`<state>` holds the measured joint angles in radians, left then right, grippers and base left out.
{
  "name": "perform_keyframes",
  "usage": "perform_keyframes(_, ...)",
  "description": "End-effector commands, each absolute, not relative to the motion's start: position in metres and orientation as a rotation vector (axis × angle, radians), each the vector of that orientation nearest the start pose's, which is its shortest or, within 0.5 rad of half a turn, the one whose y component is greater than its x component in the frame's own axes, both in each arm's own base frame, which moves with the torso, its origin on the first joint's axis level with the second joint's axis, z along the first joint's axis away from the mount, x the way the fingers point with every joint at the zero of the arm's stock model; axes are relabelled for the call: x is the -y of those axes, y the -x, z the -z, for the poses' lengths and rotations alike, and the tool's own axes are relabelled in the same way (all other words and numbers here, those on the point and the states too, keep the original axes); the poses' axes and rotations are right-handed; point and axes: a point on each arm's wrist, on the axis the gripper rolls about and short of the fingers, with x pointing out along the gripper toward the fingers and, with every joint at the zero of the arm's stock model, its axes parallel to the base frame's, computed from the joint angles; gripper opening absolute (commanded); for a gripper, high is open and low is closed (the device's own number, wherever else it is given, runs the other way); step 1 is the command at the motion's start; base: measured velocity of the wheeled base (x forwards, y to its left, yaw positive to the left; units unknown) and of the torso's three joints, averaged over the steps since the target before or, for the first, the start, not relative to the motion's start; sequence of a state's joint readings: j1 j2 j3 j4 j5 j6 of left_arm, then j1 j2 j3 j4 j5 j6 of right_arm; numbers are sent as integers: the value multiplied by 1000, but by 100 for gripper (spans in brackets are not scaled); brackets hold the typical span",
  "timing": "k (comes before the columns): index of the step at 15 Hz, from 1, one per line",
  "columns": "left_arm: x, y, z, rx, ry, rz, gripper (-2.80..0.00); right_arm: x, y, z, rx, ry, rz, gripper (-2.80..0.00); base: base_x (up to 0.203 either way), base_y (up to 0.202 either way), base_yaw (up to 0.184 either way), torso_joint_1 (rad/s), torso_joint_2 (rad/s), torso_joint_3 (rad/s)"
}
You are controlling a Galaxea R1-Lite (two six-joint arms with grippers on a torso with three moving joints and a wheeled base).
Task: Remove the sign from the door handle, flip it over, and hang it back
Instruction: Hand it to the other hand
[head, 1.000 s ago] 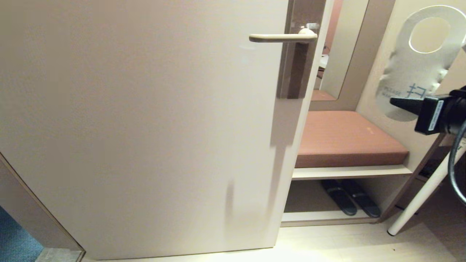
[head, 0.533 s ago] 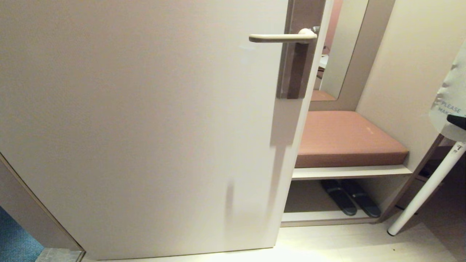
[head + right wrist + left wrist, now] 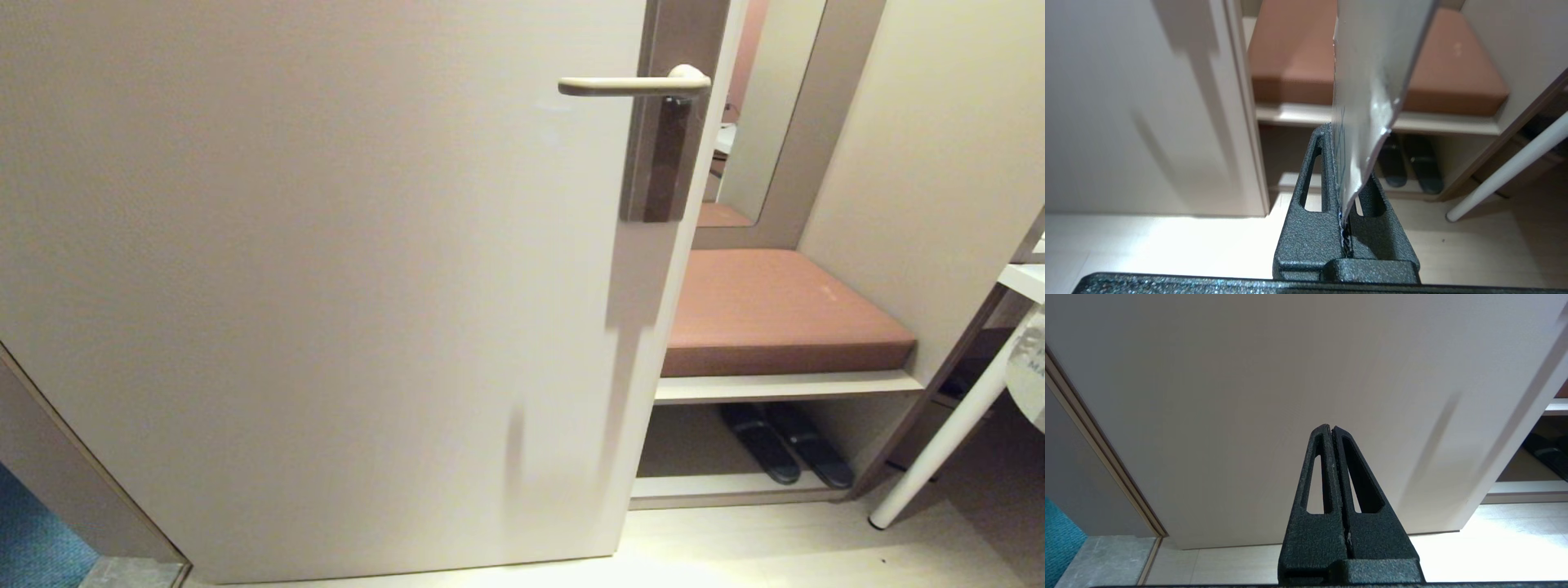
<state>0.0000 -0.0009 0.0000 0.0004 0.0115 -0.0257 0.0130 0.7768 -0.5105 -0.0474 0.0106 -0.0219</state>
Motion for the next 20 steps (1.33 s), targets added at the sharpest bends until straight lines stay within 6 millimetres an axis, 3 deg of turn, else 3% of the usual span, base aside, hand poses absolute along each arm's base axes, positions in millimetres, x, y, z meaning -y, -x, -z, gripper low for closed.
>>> perform_keyframes(1,0,23,-75,0,26,-12,-280,-1,-51,-199,-182,21,-34,-280,0,0,0,0,0,0)
perform_keyframes(7,0,23,-75,0,26,-12,-280,-1,-11,-143,-141,19,-47,-280,0,0,0,0,0,0)
perform_keyframes(14,0,23,-75,0,26,-12,-280,-1,11,-96,-76,25,-36,-280,0,0,0,0,0,0)
perform_keyframes(20,0,23,-75,0,26,-12,-280,-1,20,-85,4,32,-34,-280,0,0,0,0,0,0)
